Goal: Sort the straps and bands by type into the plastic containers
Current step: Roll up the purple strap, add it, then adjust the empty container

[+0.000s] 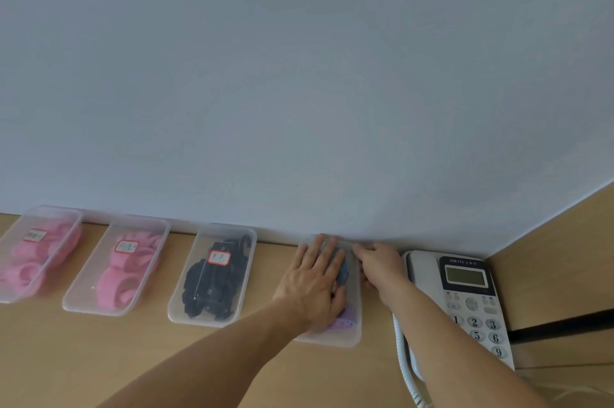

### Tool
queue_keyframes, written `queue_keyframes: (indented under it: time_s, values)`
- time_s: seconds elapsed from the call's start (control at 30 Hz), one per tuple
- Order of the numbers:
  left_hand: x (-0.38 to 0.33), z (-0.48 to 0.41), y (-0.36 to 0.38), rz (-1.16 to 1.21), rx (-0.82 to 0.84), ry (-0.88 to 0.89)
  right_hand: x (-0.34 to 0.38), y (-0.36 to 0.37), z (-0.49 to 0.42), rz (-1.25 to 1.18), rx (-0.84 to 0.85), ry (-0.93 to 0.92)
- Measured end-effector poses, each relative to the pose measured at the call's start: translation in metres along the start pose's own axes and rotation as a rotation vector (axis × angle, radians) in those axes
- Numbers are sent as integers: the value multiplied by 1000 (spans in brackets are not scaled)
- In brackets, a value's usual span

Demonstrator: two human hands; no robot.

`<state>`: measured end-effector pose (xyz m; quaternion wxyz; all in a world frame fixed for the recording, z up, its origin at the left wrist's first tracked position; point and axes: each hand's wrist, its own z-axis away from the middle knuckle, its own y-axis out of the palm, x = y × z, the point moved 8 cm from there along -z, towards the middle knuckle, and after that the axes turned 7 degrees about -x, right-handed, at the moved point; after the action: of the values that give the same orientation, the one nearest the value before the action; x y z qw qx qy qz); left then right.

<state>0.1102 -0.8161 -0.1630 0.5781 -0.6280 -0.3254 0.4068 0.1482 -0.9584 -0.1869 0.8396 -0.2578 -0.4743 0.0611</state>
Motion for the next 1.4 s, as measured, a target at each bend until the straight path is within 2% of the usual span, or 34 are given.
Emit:
queue_keyframes:
  time_s: [0.3,0.43,0.5,0.6,0.73,0.9,1.1,1.27,1.4]
  values:
    - [-1,1,9,-16,61,-9,-1,2,15,50,22,-79]
    - [0,1,11,-34,73,-9,-29,-4,40,-97,107,10]
    - [-1,0,11,-46,73,-6,-42,-6,48,-125,78,44]
    - [-1,0,11,-53,77,-9,-43,-7,50,-12,-7,-11]
    - [-6,0,6,-47,70,27,-31,-11,54,82,-16,-66]
    - [-10,-1,3,-82,102,37,-42,-10,63,29,115,-4]
    - [-10,-1,4,-57,106,38,-42,-4,70,-71,180,69]
    - [-7,1,4,-41,78,34,-45,-3,73,-166,167,113]
    - [-5,-1,7,-32,97,66,-41,-5,72,-89,132,77]
